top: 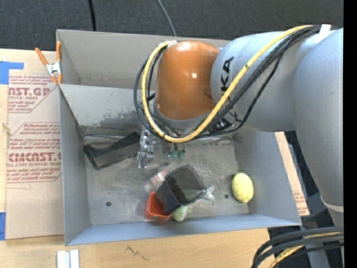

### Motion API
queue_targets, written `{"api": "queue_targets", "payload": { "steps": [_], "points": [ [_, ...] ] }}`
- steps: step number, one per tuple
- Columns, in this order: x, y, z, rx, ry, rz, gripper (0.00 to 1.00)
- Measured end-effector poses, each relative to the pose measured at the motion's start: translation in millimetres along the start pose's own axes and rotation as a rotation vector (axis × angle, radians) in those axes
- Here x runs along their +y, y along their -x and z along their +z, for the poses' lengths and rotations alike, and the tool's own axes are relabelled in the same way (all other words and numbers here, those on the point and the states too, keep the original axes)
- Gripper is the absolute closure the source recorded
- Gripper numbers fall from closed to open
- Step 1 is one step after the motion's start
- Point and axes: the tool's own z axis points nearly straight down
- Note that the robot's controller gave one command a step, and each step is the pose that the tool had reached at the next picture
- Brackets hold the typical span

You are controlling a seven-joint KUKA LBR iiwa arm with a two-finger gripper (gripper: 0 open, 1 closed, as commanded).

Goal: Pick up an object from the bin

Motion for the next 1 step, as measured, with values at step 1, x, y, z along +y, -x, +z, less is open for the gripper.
{"api": "queue_targets", "payload": {
  "steps": [1],
  "points": [
    [6.4, -0.1, 16.1, 0.010, 0.002, 0.010, 1.00]
  ]
}}
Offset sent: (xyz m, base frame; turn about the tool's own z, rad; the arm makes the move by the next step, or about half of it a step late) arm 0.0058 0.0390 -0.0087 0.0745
